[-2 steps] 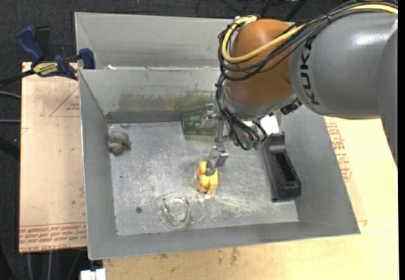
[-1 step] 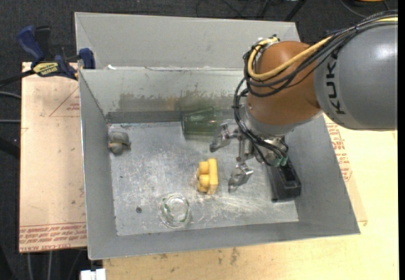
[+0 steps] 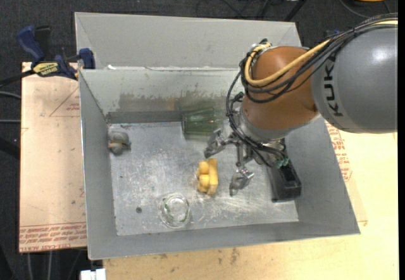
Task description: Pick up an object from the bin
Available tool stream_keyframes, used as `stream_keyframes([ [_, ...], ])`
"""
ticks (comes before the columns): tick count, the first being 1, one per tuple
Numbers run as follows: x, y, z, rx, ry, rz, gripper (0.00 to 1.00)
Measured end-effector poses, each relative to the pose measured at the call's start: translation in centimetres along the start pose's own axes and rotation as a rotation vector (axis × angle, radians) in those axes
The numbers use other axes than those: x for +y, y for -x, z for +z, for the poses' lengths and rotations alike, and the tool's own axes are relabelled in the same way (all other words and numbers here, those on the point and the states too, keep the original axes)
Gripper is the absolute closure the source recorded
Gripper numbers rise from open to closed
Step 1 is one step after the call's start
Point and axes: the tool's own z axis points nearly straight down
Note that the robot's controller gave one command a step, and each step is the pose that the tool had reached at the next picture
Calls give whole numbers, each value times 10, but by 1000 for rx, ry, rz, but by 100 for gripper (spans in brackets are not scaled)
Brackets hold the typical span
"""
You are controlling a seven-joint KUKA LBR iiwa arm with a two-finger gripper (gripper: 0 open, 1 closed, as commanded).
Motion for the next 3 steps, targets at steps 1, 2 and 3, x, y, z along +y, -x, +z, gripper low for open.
stream_keyframes([
  [1,-3,25,75,-5,-2,-212,0],
  [2,-2,24,80,0,-8,-186,100],
  [3,-2,22,79,-3,-9,-181,100],
])
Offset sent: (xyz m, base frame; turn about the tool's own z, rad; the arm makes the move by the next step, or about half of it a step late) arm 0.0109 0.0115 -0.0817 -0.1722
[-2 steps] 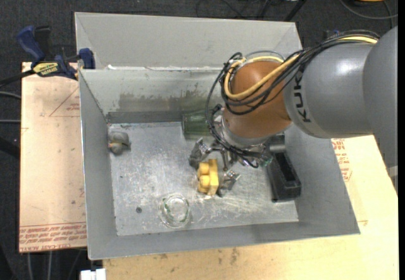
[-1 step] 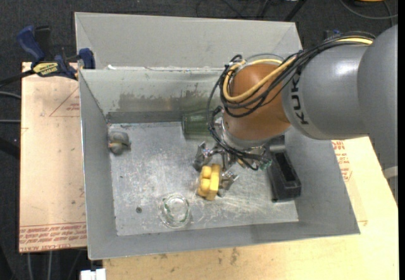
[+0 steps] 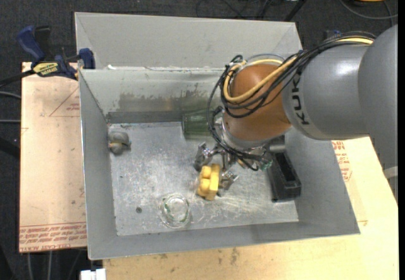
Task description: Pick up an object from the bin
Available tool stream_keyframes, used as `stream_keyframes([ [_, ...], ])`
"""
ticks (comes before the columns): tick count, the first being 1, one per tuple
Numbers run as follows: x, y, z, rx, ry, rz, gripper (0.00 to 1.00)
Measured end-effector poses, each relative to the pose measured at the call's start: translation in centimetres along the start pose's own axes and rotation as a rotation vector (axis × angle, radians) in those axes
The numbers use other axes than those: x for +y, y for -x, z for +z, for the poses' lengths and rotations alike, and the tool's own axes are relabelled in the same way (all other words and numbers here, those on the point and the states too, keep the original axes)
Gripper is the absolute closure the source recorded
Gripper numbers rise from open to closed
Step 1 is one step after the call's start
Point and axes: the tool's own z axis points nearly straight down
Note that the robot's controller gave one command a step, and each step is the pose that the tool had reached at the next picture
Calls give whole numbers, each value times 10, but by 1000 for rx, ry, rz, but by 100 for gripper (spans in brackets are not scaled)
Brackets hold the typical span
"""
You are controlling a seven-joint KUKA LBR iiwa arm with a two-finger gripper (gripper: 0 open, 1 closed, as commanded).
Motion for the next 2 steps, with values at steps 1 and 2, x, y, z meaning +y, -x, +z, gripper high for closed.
stream_keyframes([
  [1,0,0,-5,2,3,2,100],
  [2,1,0,-11,0,5,3,100],
])
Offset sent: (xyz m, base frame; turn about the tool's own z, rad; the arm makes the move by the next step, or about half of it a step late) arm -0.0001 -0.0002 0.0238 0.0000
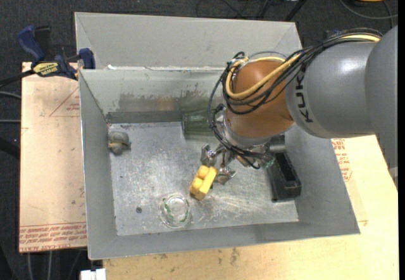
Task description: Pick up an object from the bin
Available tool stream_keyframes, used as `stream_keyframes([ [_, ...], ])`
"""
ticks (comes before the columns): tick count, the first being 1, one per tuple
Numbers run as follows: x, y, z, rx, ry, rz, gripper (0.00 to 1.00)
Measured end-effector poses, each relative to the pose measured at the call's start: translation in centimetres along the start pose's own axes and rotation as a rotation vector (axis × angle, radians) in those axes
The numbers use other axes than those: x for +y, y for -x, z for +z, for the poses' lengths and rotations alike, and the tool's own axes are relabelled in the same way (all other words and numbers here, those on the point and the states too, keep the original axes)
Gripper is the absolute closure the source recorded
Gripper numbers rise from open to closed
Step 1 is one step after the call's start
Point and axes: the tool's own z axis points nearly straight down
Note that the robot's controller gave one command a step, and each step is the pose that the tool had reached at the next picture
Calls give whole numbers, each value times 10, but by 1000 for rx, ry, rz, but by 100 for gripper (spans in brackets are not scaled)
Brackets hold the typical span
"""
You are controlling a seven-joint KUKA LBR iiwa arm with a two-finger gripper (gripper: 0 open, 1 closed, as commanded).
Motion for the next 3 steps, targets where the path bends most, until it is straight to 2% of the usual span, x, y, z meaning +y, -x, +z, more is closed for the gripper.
stream_keyframes([
  [1,2,-1,-9,5,6,0,100],
  [3,1,1,-38,-2,2,1,100],
])
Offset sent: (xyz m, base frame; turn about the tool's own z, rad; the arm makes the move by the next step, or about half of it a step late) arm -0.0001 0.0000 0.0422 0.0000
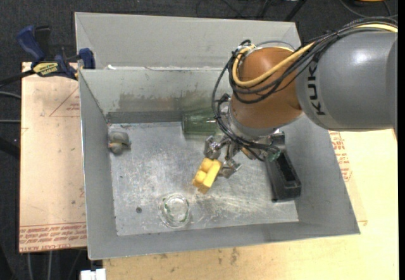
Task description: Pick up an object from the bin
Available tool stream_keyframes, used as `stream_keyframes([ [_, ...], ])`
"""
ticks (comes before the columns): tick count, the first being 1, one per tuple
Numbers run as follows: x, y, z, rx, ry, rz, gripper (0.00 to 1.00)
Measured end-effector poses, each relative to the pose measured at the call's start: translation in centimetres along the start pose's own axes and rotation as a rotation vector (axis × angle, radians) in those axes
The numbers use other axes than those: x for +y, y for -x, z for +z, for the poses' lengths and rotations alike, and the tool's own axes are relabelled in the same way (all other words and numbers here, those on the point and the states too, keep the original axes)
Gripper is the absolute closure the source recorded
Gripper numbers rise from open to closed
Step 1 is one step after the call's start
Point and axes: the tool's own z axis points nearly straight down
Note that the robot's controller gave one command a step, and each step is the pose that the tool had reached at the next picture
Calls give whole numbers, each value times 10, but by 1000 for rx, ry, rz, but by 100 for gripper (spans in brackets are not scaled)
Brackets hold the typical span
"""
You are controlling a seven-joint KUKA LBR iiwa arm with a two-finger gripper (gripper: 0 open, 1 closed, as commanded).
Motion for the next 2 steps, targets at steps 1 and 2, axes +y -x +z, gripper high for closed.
stream_keyframes([
  [1,0,0,-5,0,0,1,100],
  [2,1,-1,-13,8,5,1,100],
])
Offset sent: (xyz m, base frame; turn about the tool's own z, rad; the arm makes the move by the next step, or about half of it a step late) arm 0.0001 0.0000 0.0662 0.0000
